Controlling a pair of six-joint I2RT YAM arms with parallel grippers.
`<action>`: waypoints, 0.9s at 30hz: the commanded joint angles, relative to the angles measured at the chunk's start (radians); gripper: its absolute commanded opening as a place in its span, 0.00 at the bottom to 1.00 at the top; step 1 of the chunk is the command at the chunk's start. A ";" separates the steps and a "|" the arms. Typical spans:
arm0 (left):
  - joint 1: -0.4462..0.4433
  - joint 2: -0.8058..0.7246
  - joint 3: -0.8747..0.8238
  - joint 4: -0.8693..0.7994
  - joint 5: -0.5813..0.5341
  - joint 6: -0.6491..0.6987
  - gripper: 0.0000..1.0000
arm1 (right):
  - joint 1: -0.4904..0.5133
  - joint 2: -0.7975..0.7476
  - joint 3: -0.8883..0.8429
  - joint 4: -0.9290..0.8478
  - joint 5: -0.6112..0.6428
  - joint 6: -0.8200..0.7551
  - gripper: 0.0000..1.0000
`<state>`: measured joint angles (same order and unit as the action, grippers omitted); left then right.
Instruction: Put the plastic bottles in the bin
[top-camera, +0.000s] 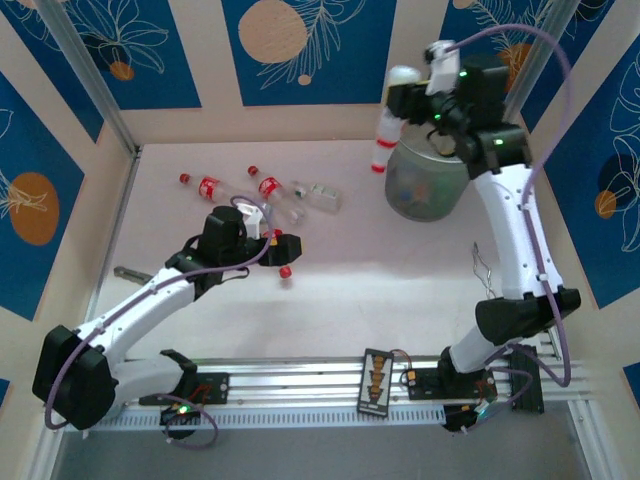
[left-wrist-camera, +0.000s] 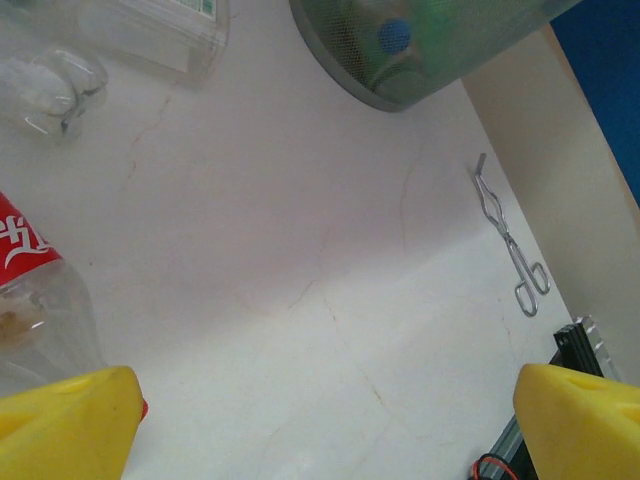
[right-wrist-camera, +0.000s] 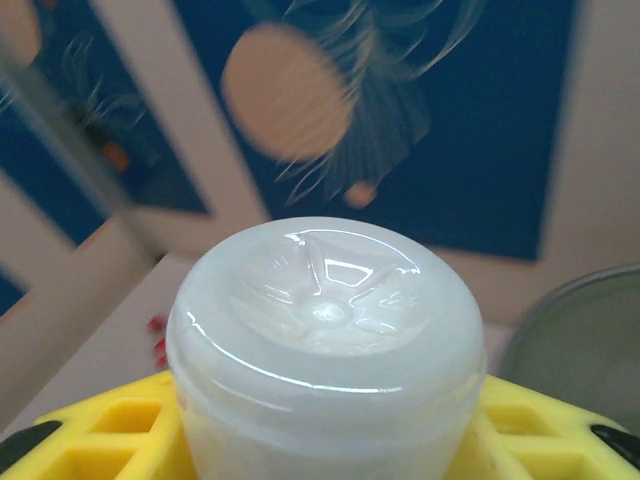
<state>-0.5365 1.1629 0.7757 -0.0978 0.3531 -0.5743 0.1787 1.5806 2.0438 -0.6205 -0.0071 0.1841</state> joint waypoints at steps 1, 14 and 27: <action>0.011 0.002 -0.017 0.009 -0.013 -0.019 0.95 | -0.058 0.002 0.047 -0.012 0.199 -0.044 0.49; 0.012 -0.037 -0.050 -0.002 -0.046 -0.031 0.94 | -0.170 0.117 -0.004 0.173 0.500 -0.226 0.49; 0.013 -0.043 -0.065 -0.025 -0.067 -0.032 0.94 | -0.192 0.303 -0.008 0.112 0.484 -0.259 0.49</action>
<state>-0.5339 1.1397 0.7204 -0.0990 0.3023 -0.6014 -0.0090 1.8694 2.0457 -0.4946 0.4648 -0.0528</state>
